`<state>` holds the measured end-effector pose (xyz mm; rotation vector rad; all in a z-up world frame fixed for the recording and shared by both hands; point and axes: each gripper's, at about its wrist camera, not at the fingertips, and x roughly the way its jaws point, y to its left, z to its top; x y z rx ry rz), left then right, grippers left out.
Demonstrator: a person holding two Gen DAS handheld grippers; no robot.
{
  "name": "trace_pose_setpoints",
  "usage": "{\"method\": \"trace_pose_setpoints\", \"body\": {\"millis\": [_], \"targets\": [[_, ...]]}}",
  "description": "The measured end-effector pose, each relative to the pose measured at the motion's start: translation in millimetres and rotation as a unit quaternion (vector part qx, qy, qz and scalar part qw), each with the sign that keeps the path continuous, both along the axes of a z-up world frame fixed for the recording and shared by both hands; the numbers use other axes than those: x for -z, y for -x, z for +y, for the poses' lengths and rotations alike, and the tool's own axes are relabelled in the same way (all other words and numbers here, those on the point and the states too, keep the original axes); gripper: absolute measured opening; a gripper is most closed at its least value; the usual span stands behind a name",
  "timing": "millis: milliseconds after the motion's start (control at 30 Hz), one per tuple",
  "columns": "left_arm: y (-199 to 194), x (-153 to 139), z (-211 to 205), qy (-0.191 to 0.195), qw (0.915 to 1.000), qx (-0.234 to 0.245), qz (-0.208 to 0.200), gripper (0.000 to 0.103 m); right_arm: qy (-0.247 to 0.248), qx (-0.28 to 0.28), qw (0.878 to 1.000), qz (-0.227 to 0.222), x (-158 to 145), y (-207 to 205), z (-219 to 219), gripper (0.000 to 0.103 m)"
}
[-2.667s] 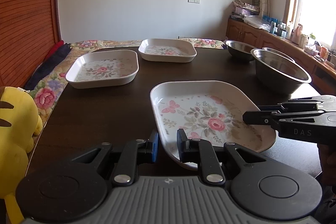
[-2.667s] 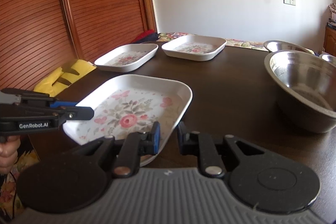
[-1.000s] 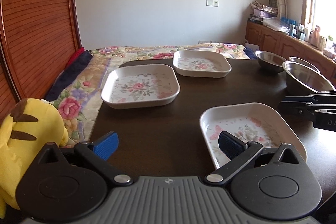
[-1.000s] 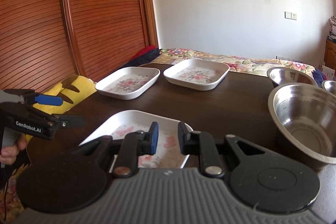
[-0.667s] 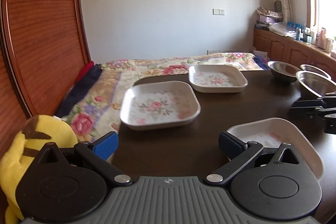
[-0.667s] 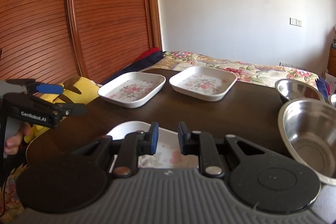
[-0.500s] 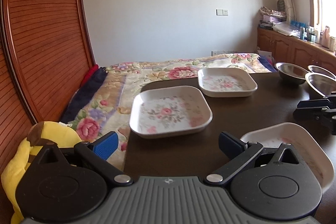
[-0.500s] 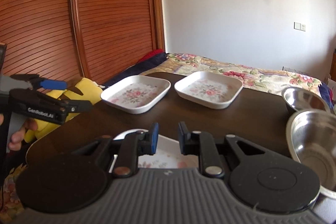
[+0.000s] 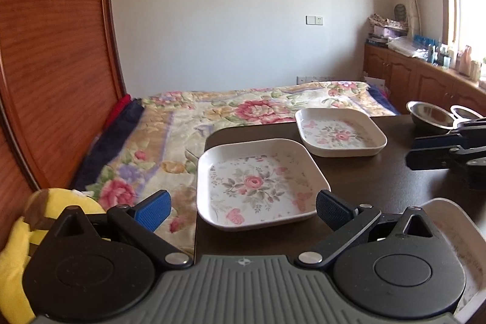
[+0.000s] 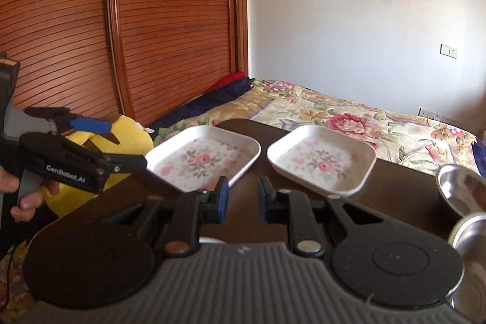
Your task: Organize plates and bowls
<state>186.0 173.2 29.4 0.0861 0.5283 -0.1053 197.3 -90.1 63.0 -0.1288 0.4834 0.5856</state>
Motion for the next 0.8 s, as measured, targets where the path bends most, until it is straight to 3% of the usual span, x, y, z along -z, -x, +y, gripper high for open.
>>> {"method": "trace_pose_setpoints", "body": {"millis": [167,233,367,467,667,800], "targets": [[-11.7,-1.3,12.8,0.018,0.9998,0.004,0.001,0.103,0.004,-0.003,1.0,0.008,-0.6,-17.1,13.9,0.023],[-16.6,-1.6,17.7,0.026,0.9996,0.008,0.001,0.103,0.006,-0.003,1.0,0.011,-0.2,-24.1,19.8,0.034],[-30.3,1.3,28.0,0.042,0.999,0.01,0.01,0.101,0.014,-0.005,1.0,0.018,3.0,-36.2,32.6,0.035],[-40.1,5.3,36.4,0.06,0.9979,0.014,0.018,0.096,0.015,-0.004,0.999,0.029,6.3,-47.3,38.8,0.043],[-58.5,17.1,48.2,0.076,0.9965,0.017,0.029,0.08,0.021,0.0,0.999,0.046,14.2,-64.4,50.9,0.06],[-70.0,26.1,54.0,0.076,0.9962,0.01,0.041,0.057,0.028,0.002,0.998,0.062,21.1,-74.5,57.0,0.06]]}}
